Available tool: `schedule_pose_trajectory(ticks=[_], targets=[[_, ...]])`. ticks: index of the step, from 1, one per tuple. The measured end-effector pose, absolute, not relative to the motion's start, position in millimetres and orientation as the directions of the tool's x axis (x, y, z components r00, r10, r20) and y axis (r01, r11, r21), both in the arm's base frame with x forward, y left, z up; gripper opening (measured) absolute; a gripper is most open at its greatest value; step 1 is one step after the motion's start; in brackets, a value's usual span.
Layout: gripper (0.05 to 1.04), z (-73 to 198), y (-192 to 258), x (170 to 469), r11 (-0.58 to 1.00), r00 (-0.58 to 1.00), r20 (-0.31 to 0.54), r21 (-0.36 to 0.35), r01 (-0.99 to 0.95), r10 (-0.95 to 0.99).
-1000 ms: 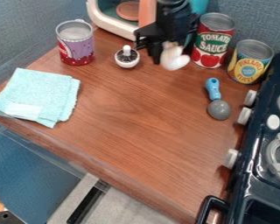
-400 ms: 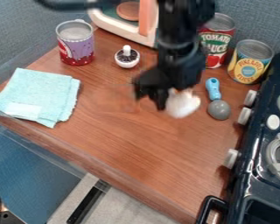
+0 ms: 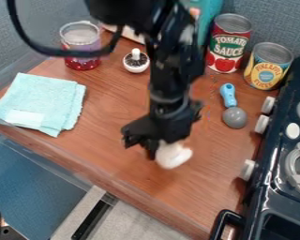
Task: Move the toy dog to the bottom right of the table
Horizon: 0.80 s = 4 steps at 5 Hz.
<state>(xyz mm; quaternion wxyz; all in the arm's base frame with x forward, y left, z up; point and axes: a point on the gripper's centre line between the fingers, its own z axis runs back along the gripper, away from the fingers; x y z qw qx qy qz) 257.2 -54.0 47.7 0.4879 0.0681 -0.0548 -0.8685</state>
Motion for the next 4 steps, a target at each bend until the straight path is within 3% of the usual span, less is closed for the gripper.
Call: schedule_pose_trajectory(ticks=[2, 3, 4], targets=[[0.503, 30, -65, 246, -0.542, -0.546, -0.009, 0.134, 0.829, -0.838], [0.586, 27, -63, 247, -0.555, -0.559, 0.005, 0.112, 0.824, -0.829], [0.880, 29, -61, 247, -0.555, -0.561, 0.036, 0.117, 0.824, -0.827]])
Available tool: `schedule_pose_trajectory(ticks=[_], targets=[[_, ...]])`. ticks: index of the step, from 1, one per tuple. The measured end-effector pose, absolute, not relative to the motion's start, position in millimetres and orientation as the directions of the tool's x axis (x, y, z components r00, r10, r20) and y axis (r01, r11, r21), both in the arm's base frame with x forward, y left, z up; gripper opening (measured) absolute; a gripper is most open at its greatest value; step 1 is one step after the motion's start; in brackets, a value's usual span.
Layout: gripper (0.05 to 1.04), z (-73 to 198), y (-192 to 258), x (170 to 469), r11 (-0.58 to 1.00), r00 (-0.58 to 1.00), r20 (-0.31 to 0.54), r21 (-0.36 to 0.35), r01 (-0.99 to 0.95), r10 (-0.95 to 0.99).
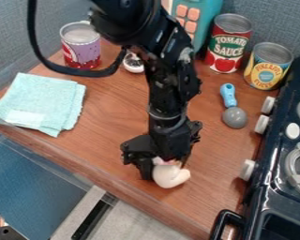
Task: Move the toy dog to the bottom right of the table
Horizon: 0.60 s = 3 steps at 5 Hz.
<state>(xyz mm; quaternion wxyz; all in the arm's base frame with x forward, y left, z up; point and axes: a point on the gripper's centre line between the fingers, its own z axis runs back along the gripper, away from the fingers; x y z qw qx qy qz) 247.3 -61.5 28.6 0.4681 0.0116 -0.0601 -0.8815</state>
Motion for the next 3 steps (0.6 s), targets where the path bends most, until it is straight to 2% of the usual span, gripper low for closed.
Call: schedule_pose_trajectory(ticks=[1, 2, 3], targets=[[1.011, 34, -61, 248, -0.542, -0.554, 0.061, 0.141, 0.828, -0.830], [1.007, 54, -60, 252, -0.548, -0.560, 0.023, 0.173, 0.818, -0.828], [1.001, 86, -64, 257, -0.563, -0.573, -0.028, 0.225, 0.795, -0.819]])
